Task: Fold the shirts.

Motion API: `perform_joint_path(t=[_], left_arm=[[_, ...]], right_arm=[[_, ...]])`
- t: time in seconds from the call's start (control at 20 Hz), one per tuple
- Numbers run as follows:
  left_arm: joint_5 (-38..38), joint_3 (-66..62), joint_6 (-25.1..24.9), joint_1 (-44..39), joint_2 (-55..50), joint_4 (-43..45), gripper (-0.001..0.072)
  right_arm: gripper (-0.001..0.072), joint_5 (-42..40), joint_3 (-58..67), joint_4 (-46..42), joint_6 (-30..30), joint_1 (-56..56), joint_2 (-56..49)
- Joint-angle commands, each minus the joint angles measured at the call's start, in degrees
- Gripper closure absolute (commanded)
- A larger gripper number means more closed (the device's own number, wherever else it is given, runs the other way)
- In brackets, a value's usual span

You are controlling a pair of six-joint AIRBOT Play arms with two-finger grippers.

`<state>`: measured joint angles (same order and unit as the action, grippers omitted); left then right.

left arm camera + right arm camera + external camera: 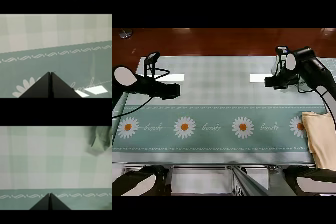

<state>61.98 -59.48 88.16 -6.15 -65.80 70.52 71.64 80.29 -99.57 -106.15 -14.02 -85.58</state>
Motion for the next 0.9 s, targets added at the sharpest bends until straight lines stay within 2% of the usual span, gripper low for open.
perform_joint_path(t=[0.0, 0.5, 0.55, 0.65, 0.7, 0.75, 0.8, 0.85], left_arm=[[0.0, 0.0, 0.0, 0.0, 0.0, 0.0, 0.0685], [0.0, 0.0, 0.0, 0.0, 0.0, 0.0, 0.0684], [-0.1, 0.0, 0.0, 0.0, 0.0, 0.0, 0.0685], [-4.7, 0.0, 0.0, 0.1, -0.3, 0.0, 0.0685], [-7.3, 0.0, 0.0, 0.1, -0.5, 0.0, 0.0684], [-9.2, 0.0, 0.0, 0.1, -0.7, 0.0, 0.0681], [-11.2, 0.0, 0.0, 0.1, -0.9, 0.0, 0.0594], [-13.3, 0.0, 0.0, 0.1, -1.2, 0.1, 0.0263]], right_arm=[[0.0684, 0.0, 0.0, 0.0, 0.0, 0.0, 0.0], [0.0683, -0.2, 0.0, 0.1, -0.1, 0.0, 0.0], [0.0684, -0.8, 0.0, 0.0, -0.1, 0.0, 0.0], [0.0681, -7.8, 0.0, -3.5, 0.9, 0.1, 0.0], [0.0581, -11.6, 0.0, -8.9, 0.7, 0.4, 0.0], [0.0194, -16.9, 0.0, -16.8, -1.5, 1.0, -0.1], [0.0086, -22.4, 0.0, -24.2, -5.9, 2.3, -0.5], [0.0086, -28.0, 0.1, -31.6, -13.1, 4.6, -1.2]])
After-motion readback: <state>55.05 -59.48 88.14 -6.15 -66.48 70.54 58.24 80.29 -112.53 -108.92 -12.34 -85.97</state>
